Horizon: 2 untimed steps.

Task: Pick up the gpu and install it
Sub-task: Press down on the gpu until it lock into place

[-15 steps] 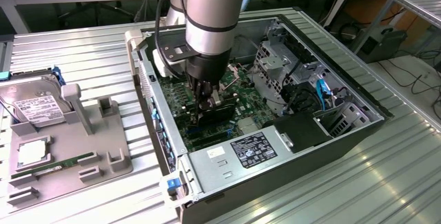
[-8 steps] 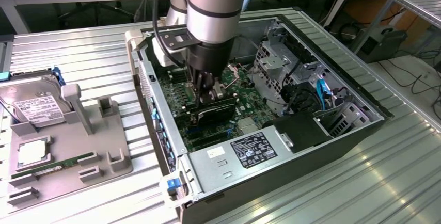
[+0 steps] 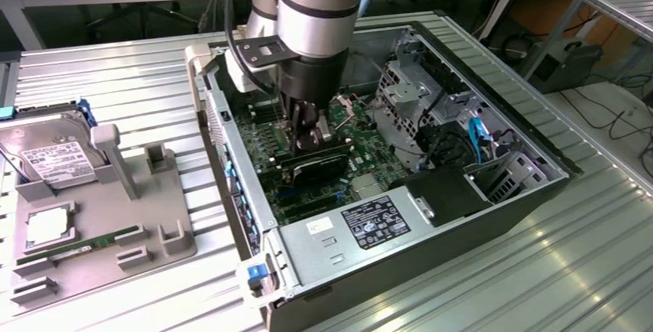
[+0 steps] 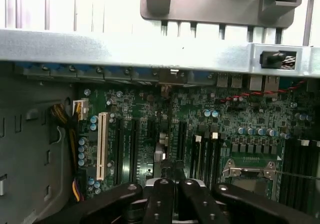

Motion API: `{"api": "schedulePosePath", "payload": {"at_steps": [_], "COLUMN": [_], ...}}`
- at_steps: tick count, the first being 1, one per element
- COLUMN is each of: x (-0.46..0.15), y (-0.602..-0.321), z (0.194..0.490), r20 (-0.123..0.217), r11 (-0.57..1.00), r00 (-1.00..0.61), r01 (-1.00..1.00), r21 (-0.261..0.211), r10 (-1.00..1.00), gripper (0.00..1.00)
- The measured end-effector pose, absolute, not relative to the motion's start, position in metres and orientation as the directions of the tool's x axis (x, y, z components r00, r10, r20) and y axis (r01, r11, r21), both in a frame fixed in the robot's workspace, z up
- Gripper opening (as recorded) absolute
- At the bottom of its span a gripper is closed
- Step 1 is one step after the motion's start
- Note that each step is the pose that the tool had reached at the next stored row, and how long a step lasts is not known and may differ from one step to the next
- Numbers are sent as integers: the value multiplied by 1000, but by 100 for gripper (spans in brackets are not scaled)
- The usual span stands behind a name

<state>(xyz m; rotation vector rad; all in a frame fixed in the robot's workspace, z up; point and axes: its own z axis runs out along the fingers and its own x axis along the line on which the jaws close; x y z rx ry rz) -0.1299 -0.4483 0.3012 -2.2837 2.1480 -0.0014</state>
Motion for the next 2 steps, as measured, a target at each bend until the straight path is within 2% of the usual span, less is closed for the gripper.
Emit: {"api": "schedulePosePath", "payload": {"at_steps": [2], "x": [-130], "y": [-448], "z": [301], "r20": [-4], "r11": [-61], "r00": [61], "r01": [-998], "r21": [-5], "r10": [-998], "gripper": [11]}}
